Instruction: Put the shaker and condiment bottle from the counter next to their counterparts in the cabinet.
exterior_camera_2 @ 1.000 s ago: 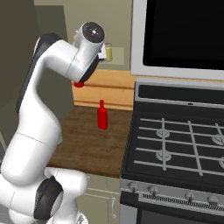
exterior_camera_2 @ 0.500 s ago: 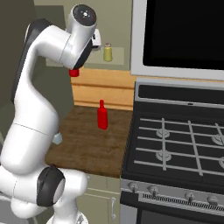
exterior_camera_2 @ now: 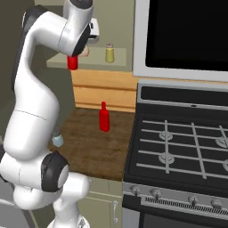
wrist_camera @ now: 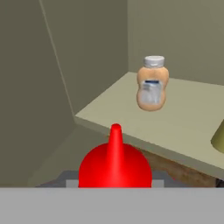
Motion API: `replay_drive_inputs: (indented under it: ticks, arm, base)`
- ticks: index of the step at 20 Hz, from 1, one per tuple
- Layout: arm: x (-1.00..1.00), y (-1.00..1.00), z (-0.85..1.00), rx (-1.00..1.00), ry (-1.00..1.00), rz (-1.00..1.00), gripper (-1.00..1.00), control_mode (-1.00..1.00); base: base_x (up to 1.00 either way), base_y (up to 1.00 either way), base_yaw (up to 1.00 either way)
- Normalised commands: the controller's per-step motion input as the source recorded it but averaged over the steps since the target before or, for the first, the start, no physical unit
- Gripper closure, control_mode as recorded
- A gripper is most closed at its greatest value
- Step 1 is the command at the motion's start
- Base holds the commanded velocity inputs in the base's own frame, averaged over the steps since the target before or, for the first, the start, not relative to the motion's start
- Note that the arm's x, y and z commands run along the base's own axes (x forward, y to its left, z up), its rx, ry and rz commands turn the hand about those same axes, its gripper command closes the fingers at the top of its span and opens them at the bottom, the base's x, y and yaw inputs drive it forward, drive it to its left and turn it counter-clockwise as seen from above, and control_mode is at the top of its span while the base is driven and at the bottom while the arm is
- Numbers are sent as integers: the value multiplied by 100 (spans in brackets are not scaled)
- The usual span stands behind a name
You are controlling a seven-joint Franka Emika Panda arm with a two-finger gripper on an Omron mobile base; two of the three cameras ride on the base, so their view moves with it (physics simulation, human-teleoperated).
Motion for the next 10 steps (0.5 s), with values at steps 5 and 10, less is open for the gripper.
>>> replay_drive_inputs:
  ticks: [5, 10]
  arm:
    - [49, 4, 0, 0, 0, 0, 100, -100]
    - [29, 10, 0, 0, 0, 0, 100, -100]
  base:
    - [0, 0, 0]
    - [0, 0, 0]
